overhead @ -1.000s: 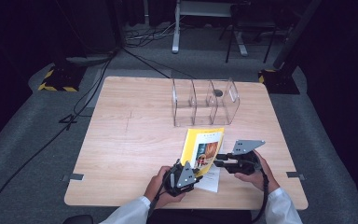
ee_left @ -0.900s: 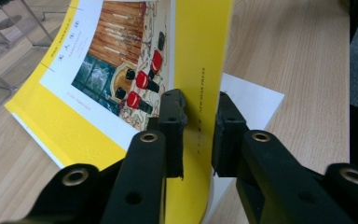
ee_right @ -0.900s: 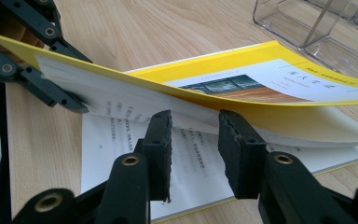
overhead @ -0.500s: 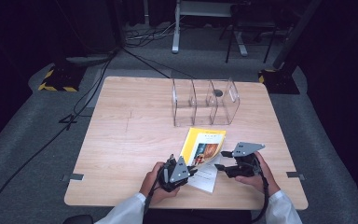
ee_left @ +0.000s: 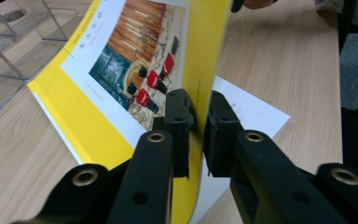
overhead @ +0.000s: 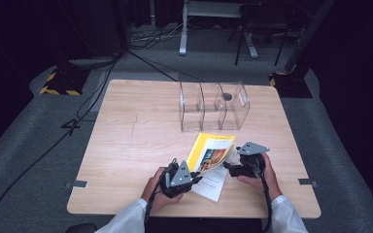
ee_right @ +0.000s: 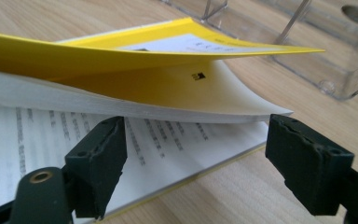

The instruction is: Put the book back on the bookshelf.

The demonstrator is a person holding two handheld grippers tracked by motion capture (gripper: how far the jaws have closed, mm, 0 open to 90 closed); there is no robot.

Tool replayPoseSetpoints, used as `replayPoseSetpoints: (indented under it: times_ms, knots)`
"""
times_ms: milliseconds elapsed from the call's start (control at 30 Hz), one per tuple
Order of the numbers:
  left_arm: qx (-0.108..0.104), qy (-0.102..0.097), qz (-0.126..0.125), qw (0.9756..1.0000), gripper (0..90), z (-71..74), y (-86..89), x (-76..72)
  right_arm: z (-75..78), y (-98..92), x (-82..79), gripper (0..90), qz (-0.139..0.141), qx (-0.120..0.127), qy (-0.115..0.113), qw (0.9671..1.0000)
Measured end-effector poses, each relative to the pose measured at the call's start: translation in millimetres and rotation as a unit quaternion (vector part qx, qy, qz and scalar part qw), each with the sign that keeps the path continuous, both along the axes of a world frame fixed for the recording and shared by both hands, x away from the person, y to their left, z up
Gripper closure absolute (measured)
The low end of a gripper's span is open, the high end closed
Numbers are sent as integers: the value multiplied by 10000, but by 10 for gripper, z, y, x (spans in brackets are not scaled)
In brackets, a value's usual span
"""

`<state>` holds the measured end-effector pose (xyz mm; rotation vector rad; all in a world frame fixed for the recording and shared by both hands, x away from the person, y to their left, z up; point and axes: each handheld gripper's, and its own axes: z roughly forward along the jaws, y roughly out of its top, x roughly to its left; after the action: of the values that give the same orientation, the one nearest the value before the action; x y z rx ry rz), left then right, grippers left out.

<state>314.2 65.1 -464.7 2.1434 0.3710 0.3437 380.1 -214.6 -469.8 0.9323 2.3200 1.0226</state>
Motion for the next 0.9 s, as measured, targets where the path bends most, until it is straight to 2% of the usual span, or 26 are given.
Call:
replayPoseSetpoints:
  times_ms: [167, 233, 300, 367, 400, 433, 467, 500, 533, 600, 733, 833, 867, 900]
  knots:
    - [84, 75, 36, 9999, 632, -59, -25, -20, 31, 100, -46, 226, 139, 71, -26, 9999]
    - [112, 91, 15, 9999, 606, -71, -33, -29, 38, 135, -68, 228, 195, 102, -16, 9998]
    - [294, 28, 85, 9995, 517, -112, -77, -59, 57, 162, -91, 234, 267, 182, -5, 9995]
    - [323, 33, 121, 9994, 465, -125, -87, -69, 81, 187, -116, 238, 289, 221, -35, 9993]
    - [327, 15, 254, 9991, 431, -150, -98, -83, 95, 198, -129, 242, 302, 259, -68, 9992]
    - [327, 15, 254, 9991, 404, -150, -98, -83, 95, 198, -129, 242, 302, 259, -68, 9992]
    - [347, 33, 350, 9988, 404, -169, -104, -84, 105, 202, -138, 241, 292, 315, -74, 9991]
    - [385, 89, 445, 9982, 334, -192, -111, -86, 122, 203, -144, 242, 323, 419, -63, 9986]
    - [423, 90, 473, 9979, 291, -207, -115, -91, 140, 211, -148, 242, 335, 460, -62, 9984]
    - [470, 60, 511, 9976, 263, -219, -113, -115, 160, 238, -149, 242, 343, 472, -79, 9983]
    - [339, -7, 669, 9972, 271, -181, -93, -89, 201, 295, -114, 241, 357, 484, -148, 9981]
    - [331, -78, 754, 9966, 353, -161, -84, -81, 234, 326, -91, 239, 351, 577, -158, 9976]
    - [380, -161, 800, 9959, 353, -148, -78, -75, 247, 341, -84, 240, 352, 599, -171, 9974]
    - [363, -191, 813, 9958, 434, -137, -67, -65, 262, 358, -81, 240, 354, 589, -209, 9974]
